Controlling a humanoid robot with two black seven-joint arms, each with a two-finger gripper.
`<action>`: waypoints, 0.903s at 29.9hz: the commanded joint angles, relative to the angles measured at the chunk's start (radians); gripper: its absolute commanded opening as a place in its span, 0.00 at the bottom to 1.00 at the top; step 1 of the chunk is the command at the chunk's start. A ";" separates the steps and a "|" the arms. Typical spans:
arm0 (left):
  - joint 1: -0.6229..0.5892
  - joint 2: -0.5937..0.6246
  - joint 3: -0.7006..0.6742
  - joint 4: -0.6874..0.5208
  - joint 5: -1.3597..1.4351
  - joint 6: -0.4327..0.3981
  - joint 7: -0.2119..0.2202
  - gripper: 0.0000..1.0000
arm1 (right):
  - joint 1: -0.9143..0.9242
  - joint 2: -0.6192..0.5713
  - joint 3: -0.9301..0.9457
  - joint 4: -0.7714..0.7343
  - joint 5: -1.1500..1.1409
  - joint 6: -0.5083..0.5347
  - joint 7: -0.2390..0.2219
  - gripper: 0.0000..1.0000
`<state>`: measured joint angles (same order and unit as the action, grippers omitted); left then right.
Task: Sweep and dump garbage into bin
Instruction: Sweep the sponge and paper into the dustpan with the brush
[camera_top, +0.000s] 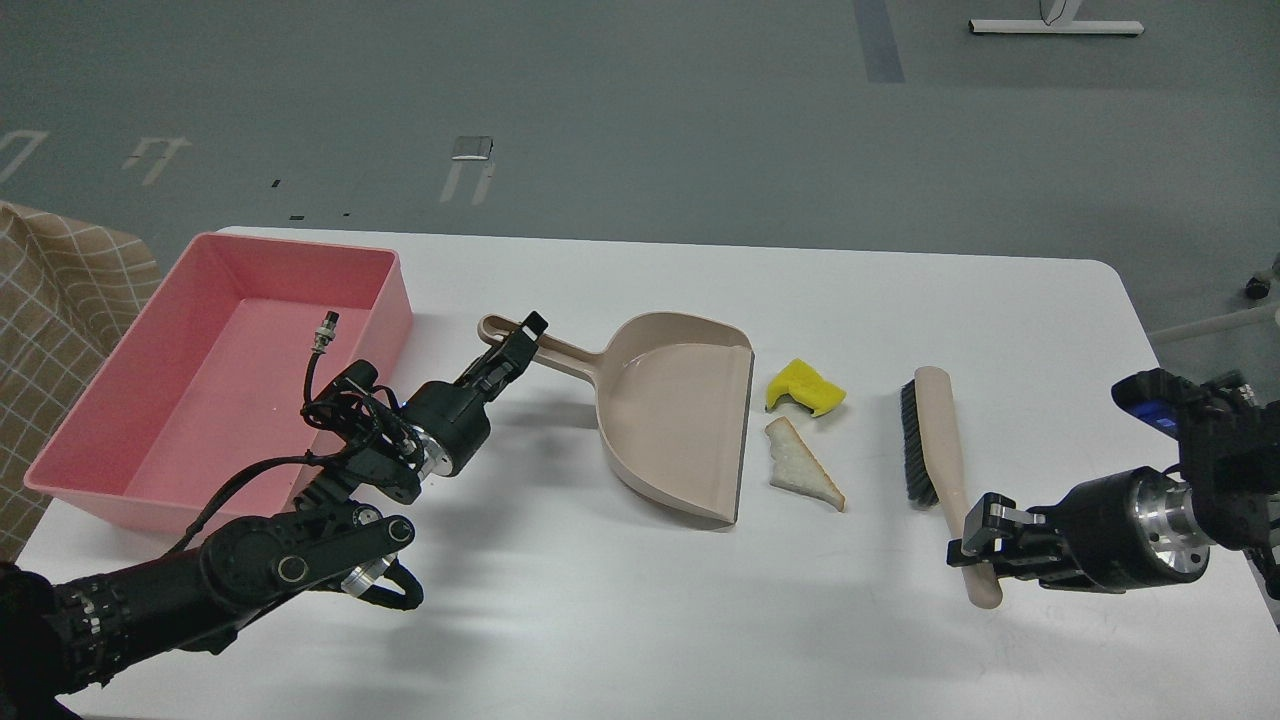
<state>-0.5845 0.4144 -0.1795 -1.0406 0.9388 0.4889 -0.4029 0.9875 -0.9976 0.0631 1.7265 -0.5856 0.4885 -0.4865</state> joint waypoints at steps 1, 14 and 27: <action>0.000 0.007 0.000 -0.004 0.000 0.000 0.000 0.00 | -0.001 0.048 0.004 -0.004 0.000 0.000 -0.002 0.00; 0.000 0.004 0.000 -0.016 0.000 0.000 0.000 0.00 | -0.003 0.168 0.035 -0.036 -0.002 0.000 -0.002 0.00; 0.000 0.004 -0.002 -0.018 0.000 0.000 0.000 0.00 | -0.004 0.315 0.077 -0.111 -0.002 0.000 -0.002 0.00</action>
<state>-0.5838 0.4187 -0.1802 -1.0578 0.9389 0.4886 -0.4035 0.9814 -0.7082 0.1359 1.6310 -0.5875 0.4887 -0.4888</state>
